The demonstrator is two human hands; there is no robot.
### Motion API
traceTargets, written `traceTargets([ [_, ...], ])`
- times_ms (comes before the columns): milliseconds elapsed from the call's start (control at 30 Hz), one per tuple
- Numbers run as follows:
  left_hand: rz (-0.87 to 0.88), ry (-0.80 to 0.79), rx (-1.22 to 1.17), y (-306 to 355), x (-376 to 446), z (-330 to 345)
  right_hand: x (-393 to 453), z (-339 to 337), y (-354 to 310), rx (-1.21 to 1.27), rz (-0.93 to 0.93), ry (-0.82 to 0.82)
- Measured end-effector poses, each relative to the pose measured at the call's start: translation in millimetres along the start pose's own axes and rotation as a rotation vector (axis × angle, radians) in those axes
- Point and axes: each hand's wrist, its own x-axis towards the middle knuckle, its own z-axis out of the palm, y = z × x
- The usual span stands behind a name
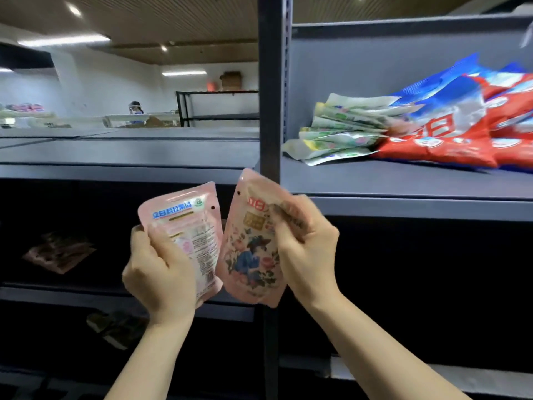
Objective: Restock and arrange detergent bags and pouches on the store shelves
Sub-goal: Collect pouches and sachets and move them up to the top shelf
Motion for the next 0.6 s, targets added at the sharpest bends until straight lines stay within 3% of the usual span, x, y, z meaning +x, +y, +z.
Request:
traceTargets([
  [233, 0.204, 0.136, -0.177, 104, 8, 4, 76, -94, -35, 0.026, -0.077, 0.301],
  [333, 0.228, 0.128, -0.233, 141, 11, 15, 112, -129, -43, -0.092, -0.133, 0.399],
  [433, 0.206, 0.057, -0.242, 168, 14, 31, 141, -159, -38, -0.368, -0.228, 0.503],
  [533, 0.196, -0.014, -0.248, 186, 13, 51, 156, -176, -19, -0.761, -0.255, 0.460],
  [600, 0.186, -0.048, -0.245, 195, 11, 66, 158, -182, 0, -1.009, -0.125, 0.234],
])
